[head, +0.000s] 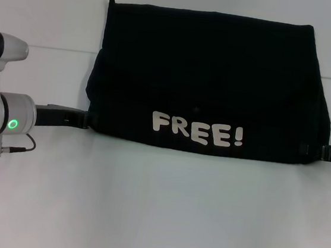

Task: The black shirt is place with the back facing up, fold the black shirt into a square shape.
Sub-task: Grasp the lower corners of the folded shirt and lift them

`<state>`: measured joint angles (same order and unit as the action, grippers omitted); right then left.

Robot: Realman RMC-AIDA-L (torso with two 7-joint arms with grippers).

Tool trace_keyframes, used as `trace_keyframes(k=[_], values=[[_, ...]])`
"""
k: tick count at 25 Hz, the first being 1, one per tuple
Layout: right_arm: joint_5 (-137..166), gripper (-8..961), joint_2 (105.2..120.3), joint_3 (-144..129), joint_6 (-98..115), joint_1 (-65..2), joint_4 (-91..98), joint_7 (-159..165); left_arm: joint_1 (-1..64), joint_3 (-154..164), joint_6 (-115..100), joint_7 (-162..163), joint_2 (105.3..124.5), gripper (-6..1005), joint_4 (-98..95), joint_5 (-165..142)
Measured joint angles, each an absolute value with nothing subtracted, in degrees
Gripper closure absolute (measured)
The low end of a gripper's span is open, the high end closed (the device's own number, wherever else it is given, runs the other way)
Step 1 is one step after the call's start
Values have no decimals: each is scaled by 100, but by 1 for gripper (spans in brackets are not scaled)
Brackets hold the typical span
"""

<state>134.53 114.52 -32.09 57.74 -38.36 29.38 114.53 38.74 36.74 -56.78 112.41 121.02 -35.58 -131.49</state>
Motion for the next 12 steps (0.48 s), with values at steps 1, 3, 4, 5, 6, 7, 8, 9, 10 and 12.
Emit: trace_keyframes(k=[1, 3, 4, 5, 6, 7, 8, 9, 10, 12], values=[[13446, 514, 11452, -3209, 5796, -3833, 2938, 11431, 3873, 3674, -5677, 11241, 12102, 998, -3558, -13149], [13443, 601, 11449, -3208, 5821, -3820, 2939, 11411, 3868, 3673, -5677, 11241, 12103, 998, -3558, -13149], [13443, 645, 11446, -3209, 5837, -3812, 2941, 11391, 3863, 3674, -5676, 11241, 12105, 998, -3558, -13149], [13441, 684, 11444, -3205, 5878, -3796, 2943, 11348, 3857, 3673, -5669, 11241, 12107, 999, -3558, -13149], [13435, 723, 11440, -3186, 5937, -3780, 2945, 11294, 3850, 3673, -5666, 11241, 12112, 999, -3558, -13149], [13426, 762, 11435, -3158, 6010, -3759, 2950, 11230, 3839, 3673, -5664, 11241, 12117, 999, -3559, -13149], [13416, 800, 11431, -3126, 6093, -3738, 2958, 11156, 3824, 3673, -5675, 11241, 12124, 999, -3567, -13148], [13410, 839, 11422, -3097, 6171, -3712, 2973, 11109, 3810, 3673, -5693, 11241, 12129, 999, -3576, -13146], [13407, 878, 11418, -3081, 6243, -3684, 2994, 11079, 3784, 3671, -5746, 11241, 12135, 999, -3603, -13140], [13402, 892, 11411, -3062, 6377, -3620, 3087, 11059, 3729, 3645, -5927, 11241, 12144, 999, -3687, -13124]])
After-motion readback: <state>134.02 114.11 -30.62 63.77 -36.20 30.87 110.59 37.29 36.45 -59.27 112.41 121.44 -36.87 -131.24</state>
